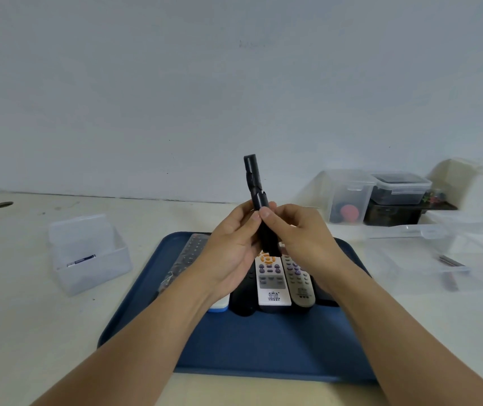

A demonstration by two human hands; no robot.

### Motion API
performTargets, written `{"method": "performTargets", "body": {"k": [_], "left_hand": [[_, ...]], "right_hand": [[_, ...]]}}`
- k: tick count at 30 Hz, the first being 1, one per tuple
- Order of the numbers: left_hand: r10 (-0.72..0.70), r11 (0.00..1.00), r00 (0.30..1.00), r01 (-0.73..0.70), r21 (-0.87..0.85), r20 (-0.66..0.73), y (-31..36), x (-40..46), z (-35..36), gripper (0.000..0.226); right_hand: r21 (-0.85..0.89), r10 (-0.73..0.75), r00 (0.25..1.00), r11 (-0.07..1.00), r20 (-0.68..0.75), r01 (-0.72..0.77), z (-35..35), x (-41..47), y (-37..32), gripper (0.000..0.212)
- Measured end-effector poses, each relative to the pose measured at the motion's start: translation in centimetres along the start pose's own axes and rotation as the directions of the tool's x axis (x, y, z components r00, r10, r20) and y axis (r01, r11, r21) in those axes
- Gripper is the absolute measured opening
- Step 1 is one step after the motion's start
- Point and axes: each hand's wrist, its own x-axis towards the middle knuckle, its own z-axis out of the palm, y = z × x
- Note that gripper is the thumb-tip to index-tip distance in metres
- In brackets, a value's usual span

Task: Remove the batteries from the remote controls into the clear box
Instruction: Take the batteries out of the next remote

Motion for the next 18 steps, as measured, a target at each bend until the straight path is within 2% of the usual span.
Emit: {"method": "performTargets", "body": {"k": [1,5,10,13,18], "left_hand": [[-0.002,1.000,1.000,0.002,-0.018,0.003,0.09,-0.01,-0.04,0.036],[0.016,0.998,1.000,-0.016,-0.059,-0.003,0.39,0.07,-0.30,0.045],[0.026,0.999,1.000,-0.026,-0.038,0.005,0.28,0.22,-0.66,0.040],[0.019,1.000,1.000,-0.019,-0.024,0.017,0.23,0.42,-0.60,0.047],[-0.028,1.000,0.997,0.029,-0.007,0.078,0.24,0.27,-0.23,0.030]], "right_hand": [[0.005,0.004,1.000,1.000,0.004,-0.004,-0.10,-0.04,-0.05,0.030],[0.219,0.080,0.988,0.970,0.130,-0.107,-0.33,-0.28,-0.35,0.026],[0.391,0.098,0.953,0.896,0.288,-0.210,-0.17,-0.23,-0.28,0.033],[0.423,0.094,0.934,0.873,0.344,-0.244,-0.50,-0.12,-0.28,0.033],[0.487,0.131,0.920,0.816,0.370,-0.312,-0.95,0.12,-0.35,0.030]]}}
